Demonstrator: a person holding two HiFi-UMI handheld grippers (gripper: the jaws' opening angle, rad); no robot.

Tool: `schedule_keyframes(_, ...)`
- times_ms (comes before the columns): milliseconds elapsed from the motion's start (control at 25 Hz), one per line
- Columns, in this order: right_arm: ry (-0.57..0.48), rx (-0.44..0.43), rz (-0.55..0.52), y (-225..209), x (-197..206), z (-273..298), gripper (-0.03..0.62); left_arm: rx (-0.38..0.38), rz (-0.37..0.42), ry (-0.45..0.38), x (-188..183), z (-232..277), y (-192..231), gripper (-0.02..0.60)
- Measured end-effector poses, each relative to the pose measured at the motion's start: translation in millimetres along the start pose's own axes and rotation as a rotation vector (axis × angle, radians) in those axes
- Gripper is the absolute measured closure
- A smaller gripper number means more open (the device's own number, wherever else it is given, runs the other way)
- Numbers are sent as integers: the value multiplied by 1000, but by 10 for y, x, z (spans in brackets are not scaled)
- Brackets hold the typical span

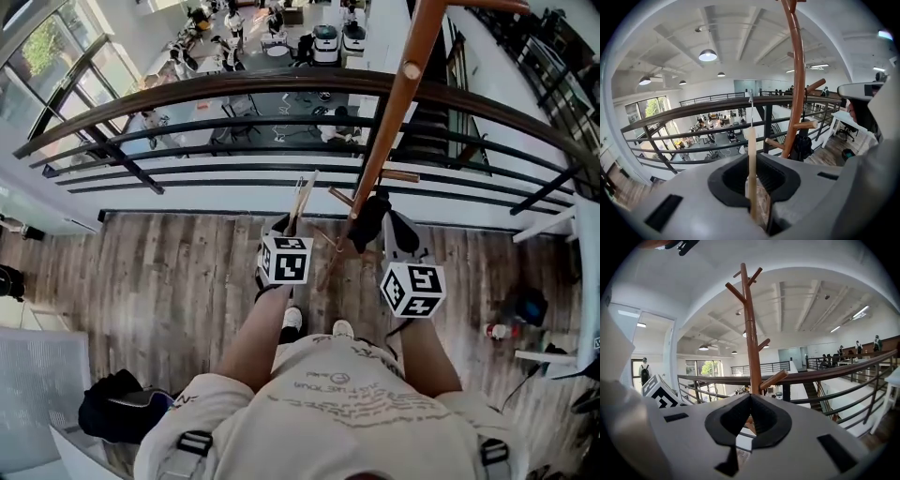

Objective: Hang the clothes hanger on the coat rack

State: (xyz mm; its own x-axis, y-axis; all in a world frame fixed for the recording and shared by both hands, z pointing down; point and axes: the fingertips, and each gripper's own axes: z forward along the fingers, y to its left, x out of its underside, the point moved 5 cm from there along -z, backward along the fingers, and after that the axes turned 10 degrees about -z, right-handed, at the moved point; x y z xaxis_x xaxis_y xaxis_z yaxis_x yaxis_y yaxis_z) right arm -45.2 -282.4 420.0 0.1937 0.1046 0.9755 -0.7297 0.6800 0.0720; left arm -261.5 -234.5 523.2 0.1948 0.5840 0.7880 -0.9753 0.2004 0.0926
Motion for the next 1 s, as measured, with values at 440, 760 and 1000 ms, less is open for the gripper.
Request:
schedule_keyframes(440,80,156,-1,-62,296,35,591,106,80,103,218,843,7,531)
schedule_keyframes(760,124,227,-2,-156,346,-62,591,139,111,176,293,1204,-82,531)
schedule_keyframes(1000,148,260,60,-113,418,-74,591,148,99,209,299,1393,7,531)
